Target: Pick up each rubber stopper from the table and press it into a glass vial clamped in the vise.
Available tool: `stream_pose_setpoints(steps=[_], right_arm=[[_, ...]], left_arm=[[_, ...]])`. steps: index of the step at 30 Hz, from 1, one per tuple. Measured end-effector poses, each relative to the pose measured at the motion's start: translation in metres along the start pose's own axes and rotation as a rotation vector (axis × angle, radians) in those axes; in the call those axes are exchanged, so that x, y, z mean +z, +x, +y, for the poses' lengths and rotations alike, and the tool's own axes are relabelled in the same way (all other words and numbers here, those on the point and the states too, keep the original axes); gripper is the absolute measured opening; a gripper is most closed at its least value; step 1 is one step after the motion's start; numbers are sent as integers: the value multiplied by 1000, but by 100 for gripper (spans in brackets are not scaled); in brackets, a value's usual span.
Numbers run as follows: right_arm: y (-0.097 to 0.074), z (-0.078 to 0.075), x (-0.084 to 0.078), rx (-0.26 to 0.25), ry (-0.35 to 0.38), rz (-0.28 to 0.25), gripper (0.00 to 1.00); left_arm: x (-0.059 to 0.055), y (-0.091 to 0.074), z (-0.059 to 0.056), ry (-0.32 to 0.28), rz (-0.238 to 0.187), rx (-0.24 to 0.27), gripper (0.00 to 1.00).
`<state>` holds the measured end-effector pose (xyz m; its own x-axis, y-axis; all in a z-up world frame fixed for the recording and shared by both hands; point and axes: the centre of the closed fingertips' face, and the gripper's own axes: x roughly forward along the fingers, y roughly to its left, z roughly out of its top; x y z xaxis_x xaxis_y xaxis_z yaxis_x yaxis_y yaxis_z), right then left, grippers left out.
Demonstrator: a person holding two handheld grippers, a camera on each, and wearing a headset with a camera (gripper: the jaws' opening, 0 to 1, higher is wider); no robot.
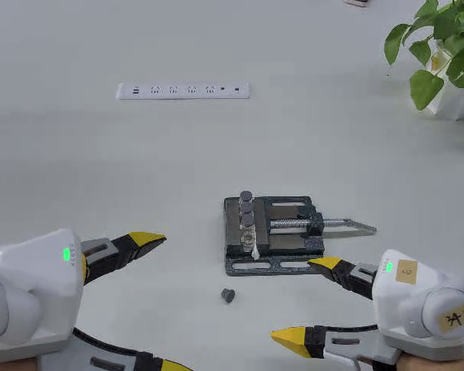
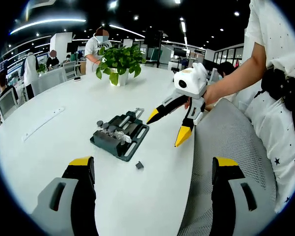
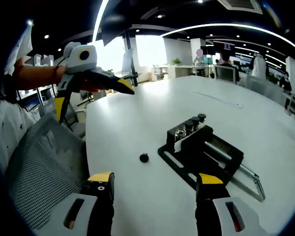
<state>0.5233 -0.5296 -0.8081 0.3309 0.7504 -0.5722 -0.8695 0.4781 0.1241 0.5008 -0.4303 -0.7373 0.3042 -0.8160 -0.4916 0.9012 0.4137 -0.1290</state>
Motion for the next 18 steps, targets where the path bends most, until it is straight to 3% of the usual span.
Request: stream_pose_setpoints(steps=[18], right_arm=[[52,17,2,41,-28,19,37]], left_arm=[[-4,1,2,-24,-1,2,99]])
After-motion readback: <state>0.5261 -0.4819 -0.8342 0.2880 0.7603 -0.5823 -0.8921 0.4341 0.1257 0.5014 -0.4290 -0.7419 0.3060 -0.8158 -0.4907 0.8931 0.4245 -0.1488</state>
